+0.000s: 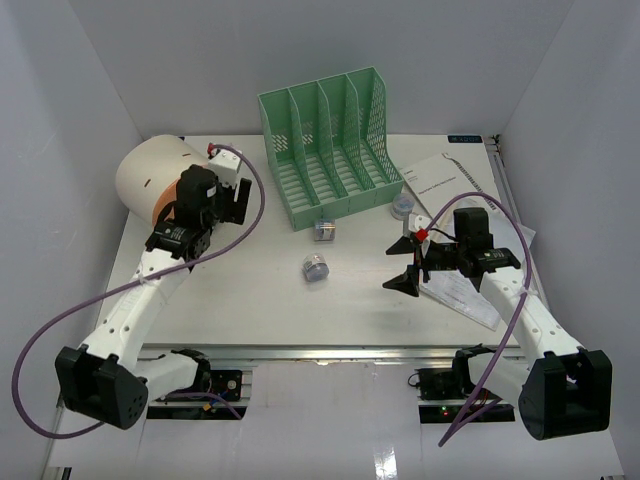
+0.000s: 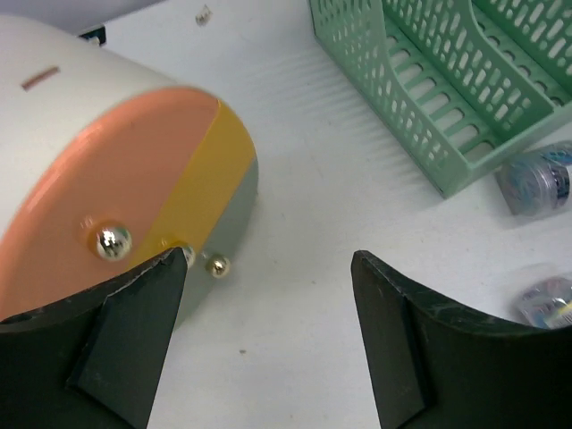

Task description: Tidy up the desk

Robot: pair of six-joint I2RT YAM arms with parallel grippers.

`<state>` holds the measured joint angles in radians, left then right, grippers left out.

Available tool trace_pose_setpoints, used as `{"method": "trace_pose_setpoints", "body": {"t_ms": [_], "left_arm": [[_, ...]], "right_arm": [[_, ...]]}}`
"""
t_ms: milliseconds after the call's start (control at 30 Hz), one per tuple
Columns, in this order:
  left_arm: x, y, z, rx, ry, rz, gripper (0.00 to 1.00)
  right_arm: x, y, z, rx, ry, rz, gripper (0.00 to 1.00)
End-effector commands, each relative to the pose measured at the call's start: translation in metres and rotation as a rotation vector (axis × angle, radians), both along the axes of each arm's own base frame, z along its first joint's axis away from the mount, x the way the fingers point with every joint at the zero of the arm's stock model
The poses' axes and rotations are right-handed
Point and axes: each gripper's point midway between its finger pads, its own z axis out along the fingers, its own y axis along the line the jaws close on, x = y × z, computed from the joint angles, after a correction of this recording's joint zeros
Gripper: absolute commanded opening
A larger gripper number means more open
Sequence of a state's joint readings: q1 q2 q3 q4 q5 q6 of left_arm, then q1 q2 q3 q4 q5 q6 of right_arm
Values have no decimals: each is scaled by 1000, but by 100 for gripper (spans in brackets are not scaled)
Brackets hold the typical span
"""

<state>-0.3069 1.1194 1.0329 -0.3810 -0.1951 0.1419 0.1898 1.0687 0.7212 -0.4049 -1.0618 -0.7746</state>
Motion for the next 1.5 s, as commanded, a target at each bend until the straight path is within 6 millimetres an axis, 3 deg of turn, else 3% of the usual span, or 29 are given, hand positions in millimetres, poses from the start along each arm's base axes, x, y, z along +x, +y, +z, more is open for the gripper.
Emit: {"method": "trace_pose_setpoints", "body": {"t_ms": [0, 67, 200, 300, 633, 1067, 1300, 1467], "left_arm": [[-17, 8, -9, -268, -112, 160, 79], [-24, 13, -7, -384, -175, 224, 75], [-25, 29, -30, -512, -185, 405, 64], [-20, 55, -49, -478, -152, 625, 58], [3, 74, -76, -346, -118, 816, 62], [43, 78, -76, -219, -185, 809, 63], [50, 84, -79, -165, -190, 828, 61], [53, 87, -76, -146, -202, 820, 54]], "right_arm": [[-1, 1, 9, 21, -24, 19, 90], [-1, 1, 9, 21, -25, 19, 90], [0, 0, 10, 21, -25, 17, 90], [0, 0, 10, 21, -26, 17, 90], [0, -1, 10, 21, -29, 13, 90], [2, -2, 10, 20, -28, 6, 90], [3, -3, 9, 19, -28, 2, 90], [4, -4, 9, 17, -27, 1, 90]]}}
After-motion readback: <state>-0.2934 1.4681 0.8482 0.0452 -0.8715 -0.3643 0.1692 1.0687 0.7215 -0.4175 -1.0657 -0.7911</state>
